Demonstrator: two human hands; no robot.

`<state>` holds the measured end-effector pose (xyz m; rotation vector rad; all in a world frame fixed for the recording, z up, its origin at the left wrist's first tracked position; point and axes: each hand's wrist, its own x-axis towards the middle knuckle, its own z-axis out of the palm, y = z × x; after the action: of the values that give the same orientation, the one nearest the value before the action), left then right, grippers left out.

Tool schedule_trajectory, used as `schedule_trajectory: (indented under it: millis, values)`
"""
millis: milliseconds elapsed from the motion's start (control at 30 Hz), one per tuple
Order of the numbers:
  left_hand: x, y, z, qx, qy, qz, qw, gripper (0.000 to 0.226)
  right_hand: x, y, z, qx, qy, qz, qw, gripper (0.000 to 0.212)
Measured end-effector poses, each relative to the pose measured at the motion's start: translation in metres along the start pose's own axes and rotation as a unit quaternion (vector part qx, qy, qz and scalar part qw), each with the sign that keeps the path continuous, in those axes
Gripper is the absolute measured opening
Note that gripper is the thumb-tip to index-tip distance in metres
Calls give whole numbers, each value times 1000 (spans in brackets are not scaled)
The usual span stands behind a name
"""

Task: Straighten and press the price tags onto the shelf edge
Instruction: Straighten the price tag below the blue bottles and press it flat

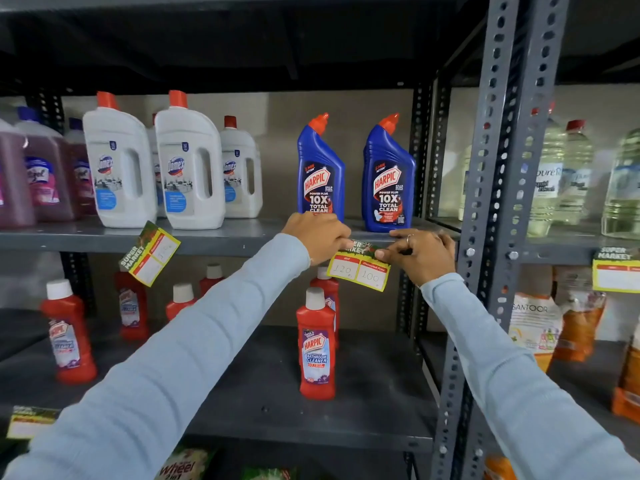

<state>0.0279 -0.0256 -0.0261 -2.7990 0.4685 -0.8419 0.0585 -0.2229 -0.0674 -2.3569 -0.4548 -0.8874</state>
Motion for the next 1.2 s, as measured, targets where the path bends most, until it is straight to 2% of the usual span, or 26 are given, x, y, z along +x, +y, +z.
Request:
schedule_trajectory:
  millis: [100, 200, 300, 400, 467, 533, 600, 667, 767, 1033, 1200]
  values:
    - [-10, 3, 7, -1, 23, -12, 1000, 26, -3, 3, 3, 26, 30, -12, 999, 26]
    - [-19, 0, 19, -73, 44, -22, 996, 25, -4, 9, 2, 31, 23, -36, 999, 20]
    - [-29, 1, 41, -73, 83, -26, 994, 27, -6, 11, 6, -28, 15, -48, 998, 21]
    - [-32, 11, 61, -71, 125, -58, 988, 29, -6, 6, 12, -70, 21, -13, 997, 24]
    - [-31, 10, 66, -94, 157, -61, 981, 28, -4, 7, 11, -50, 30, -4, 998, 22]
    - [-29, 1, 62, -142, 177, -49, 973, 23, 1, 10, 6, 26, 33, 7, 999, 20]
    - [-24, -9, 50, -220, 167, -47, 960, 23, 4, 9, 2, 112, 25, 33, 993, 22]
    - [-18, -13, 40, -254, 136, -47, 956, 28, 7, 7, 2, 134, 22, 48, 989, 25]
    - [-15, -13, 40, -236, 110, -54, 964, 33, 8, 4, 6, 119, 49, 59, 990, 28]
    - [-4, -11, 53, -212, 177, -63, 959, 33, 4, -10, 9, 99, 132, 130, 978, 36]
    - [-6, -16, 49, -348, 179, -126, 912, 43, 9, -14, 1, 89, 131, 158, 975, 40]
